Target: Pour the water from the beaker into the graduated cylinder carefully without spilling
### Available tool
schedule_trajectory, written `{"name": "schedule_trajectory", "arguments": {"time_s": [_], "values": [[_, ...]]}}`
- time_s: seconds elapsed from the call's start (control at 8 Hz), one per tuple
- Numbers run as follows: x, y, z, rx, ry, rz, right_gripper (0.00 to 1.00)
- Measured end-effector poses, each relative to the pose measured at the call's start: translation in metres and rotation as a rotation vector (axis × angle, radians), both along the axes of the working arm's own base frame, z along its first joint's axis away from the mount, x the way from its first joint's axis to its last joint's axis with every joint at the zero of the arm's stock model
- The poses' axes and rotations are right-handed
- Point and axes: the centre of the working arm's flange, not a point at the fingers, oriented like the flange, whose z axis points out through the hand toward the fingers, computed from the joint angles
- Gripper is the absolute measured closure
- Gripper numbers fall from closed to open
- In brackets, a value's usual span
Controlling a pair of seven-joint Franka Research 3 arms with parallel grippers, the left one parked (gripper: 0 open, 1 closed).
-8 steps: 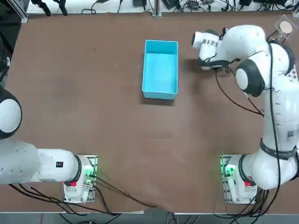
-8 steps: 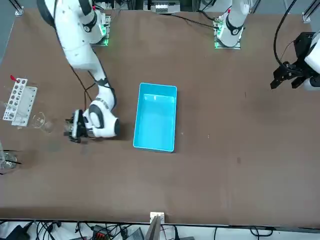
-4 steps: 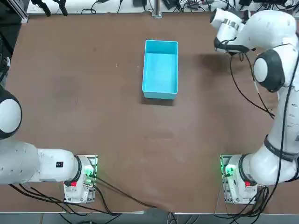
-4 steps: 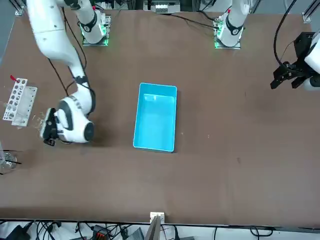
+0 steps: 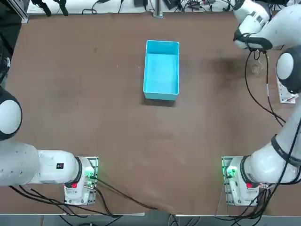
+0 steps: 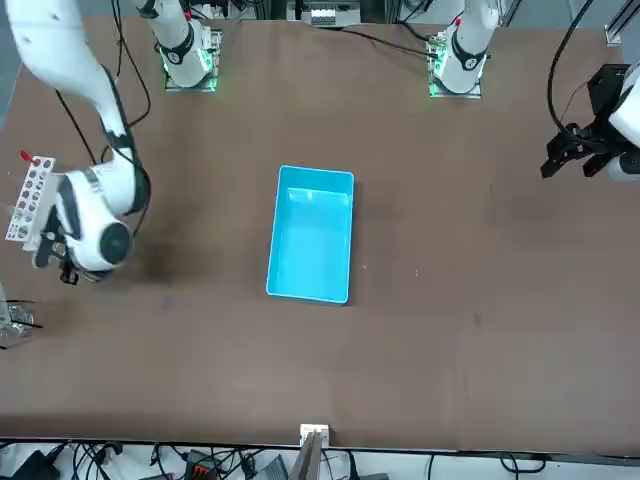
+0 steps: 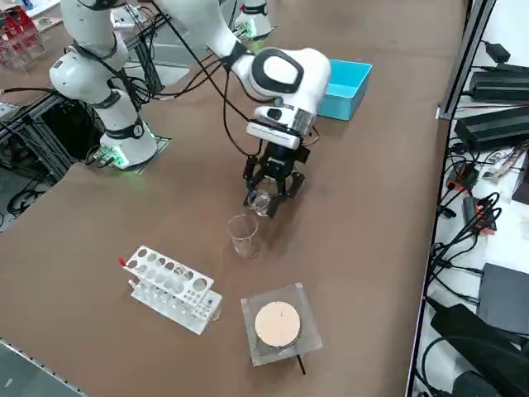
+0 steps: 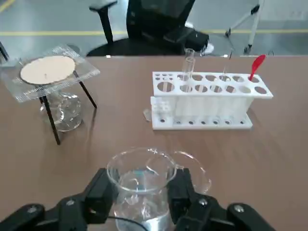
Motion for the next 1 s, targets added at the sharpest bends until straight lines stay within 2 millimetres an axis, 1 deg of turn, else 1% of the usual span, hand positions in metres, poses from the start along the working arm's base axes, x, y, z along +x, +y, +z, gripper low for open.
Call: {"name": "schedule_trajectory", "arguments": {"time_s": [0.12,0.25,0.38,0.5,0.88,1.0], "values": [[-0.002,0.0,0.014,0.06,0.006,0.0,0.39],[-0.003,0.003,0.021,0.098,0.012,0.0,0.39],[-0.005,0.004,0.024,0.133,0.02,-0.005,0.39],[-0.006,-0.001,0.026,0.182,0.027,-0.009,0.39],[-0.008,-0.035,0.037,0.328,0.04,-0.004,0.39],[-0.009,-0.042,0.038,0.362,0.04,-0.011,0.39]]}}
